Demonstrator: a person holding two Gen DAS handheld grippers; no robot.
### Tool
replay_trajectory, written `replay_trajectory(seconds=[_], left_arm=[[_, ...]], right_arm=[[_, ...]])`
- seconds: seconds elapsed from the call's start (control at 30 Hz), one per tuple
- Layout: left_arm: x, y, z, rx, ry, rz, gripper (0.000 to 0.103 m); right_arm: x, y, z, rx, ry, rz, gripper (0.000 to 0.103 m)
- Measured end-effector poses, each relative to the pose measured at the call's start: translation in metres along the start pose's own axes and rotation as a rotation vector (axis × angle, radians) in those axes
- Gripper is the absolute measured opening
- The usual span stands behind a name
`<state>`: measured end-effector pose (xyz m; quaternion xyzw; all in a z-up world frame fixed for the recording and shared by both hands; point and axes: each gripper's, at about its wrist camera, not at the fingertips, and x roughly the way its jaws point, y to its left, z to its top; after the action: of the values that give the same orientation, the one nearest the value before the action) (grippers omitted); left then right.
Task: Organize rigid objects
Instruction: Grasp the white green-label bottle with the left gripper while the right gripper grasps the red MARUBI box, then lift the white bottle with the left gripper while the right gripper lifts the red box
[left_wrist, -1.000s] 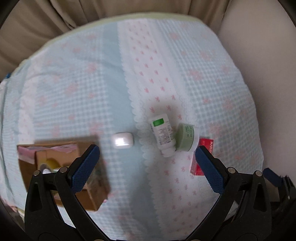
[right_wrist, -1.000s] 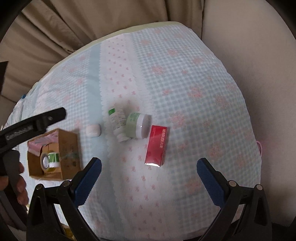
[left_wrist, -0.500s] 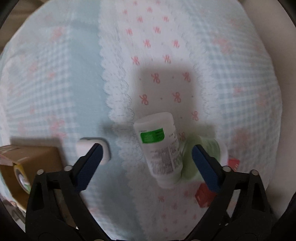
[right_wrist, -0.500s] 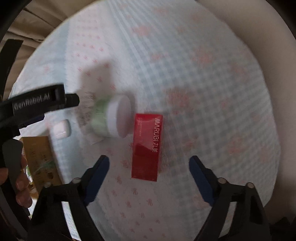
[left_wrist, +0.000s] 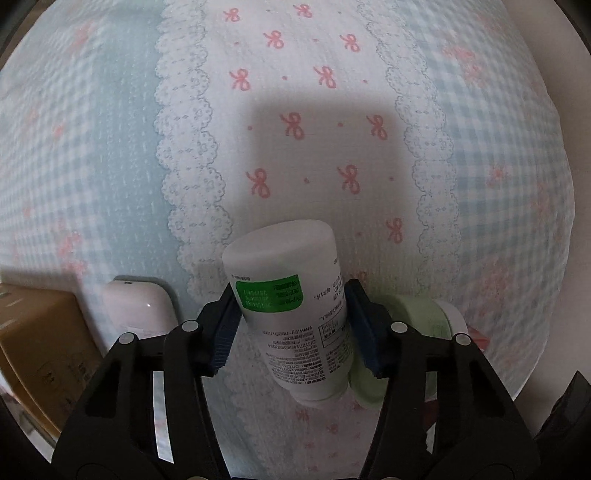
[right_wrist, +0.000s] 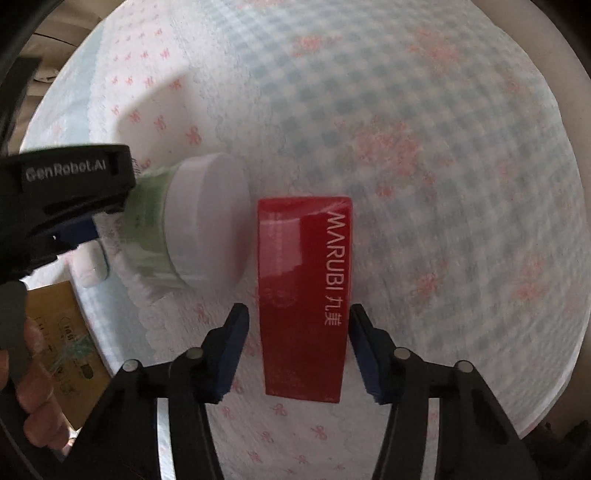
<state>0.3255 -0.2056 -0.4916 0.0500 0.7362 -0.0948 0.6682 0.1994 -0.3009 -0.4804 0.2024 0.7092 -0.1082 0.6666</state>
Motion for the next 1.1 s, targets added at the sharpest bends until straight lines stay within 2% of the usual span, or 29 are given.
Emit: replay_trajectory(seconds=[0.07,0.3,0.43,0.77,0.97,1.1], left_arm=[[-0.001,0.0,0.0,0.002,-0.004,-0.004,0.052],[-0.01,-0.001,-0.009,0.012,-0.031,-0.012,0.05],[-0.032,-0.004,-0.017,0.03,-0.064,-0.017,0.05],[-0.097,0.006,-0.048,0.04,-0.15,-0.032,0.046],[-0.155,0.018,-0.077,0.05,-0.236,-0.044,0.046],[-0.187,0.02,-0.094,0.049,-0.312,-0.053,0.046]], right_arm=[[0.003,0.001,0.0,-0.008,-0.002,-0.033,0.041],[0.002,-0.001,-0.001,-0.003,-0.001,-0.018,0.04],[-0.006,-0.007,0.001,-0.003,-0.022,-0.005,0.039],[-0.062,-0.033,0.003,0.002,-0.122,0.01,0.039],[-0.12,-0.038,-0.018,-0.017,-0.212,0.021,0.039],[-0.146,-0.019,-0.039,-0.039,-0.275,0.035,0.039]])
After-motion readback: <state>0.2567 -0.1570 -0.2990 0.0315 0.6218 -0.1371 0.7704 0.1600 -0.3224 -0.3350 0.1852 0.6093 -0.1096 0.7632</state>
